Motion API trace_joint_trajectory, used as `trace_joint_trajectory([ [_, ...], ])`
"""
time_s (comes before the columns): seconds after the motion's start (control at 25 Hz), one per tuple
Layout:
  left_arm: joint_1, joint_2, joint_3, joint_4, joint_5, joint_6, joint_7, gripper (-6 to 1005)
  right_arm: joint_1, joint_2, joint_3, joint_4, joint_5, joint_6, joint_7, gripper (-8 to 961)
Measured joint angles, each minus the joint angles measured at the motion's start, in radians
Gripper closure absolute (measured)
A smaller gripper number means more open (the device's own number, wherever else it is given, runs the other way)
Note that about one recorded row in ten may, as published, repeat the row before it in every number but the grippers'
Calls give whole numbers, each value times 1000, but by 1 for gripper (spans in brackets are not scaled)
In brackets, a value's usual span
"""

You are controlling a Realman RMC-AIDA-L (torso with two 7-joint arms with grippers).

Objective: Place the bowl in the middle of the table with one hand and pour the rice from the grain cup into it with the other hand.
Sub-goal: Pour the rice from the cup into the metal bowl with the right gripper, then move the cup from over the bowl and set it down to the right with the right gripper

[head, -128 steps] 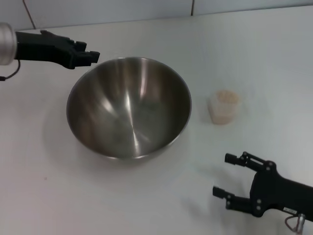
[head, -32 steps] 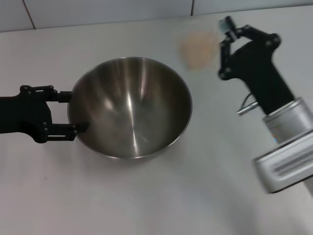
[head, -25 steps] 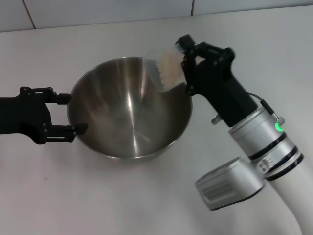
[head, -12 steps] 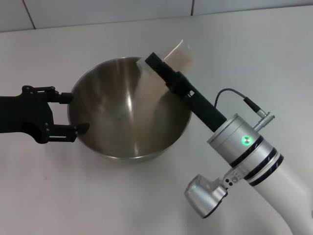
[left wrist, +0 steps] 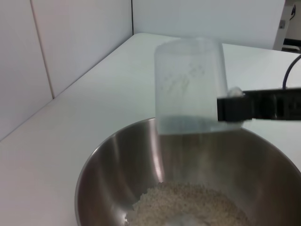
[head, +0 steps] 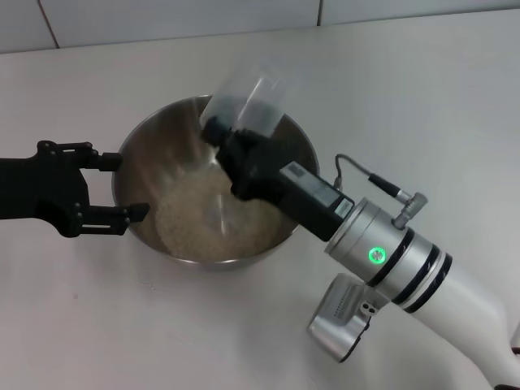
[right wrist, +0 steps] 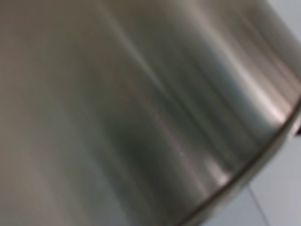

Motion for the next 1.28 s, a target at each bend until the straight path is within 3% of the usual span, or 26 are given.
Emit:
trace_joint_trajectory([
  [0.24,-1,0,0,3,0,1,0,194,-12,0,62,-16,-78,34,-13,930],
  [0.36,1,0,0,5,0,2,-1,194,-57,0,88,101,23,36,105,929],
  [0.52,5,0,-2,7,0,2,-1,194,-126,0,103,324,228,30,485,928],
  [0.72,4,0,-2,7,0,2,-1,194,-161,-9,144,398,384,26,1041,928],
  [0.76,4,0,-2,8,0,1,-1,194,-169,-11,178,373,407,24,1273,927],
  [0.8,4,0,-2,9,1,1,-2,194,-169,-11,178,373,407,24,1273,927],
  [0.88,4,0,-2,10,1,1,-2,194,-176,-14,213,318,408,22,1505,927],
  [1.0,3,0,-3,11,2,1,-2,194,-155,-14,251,142,392,23,1897,926],
  [1.12,3,0,-2,11,2,1,-2,194,-77,-7,243,-110,384,72,2292,926],
  [1.28,1,0,-1,11,2,1,-2,194,-28,-7,223,-209,384,151,2438,925],
])
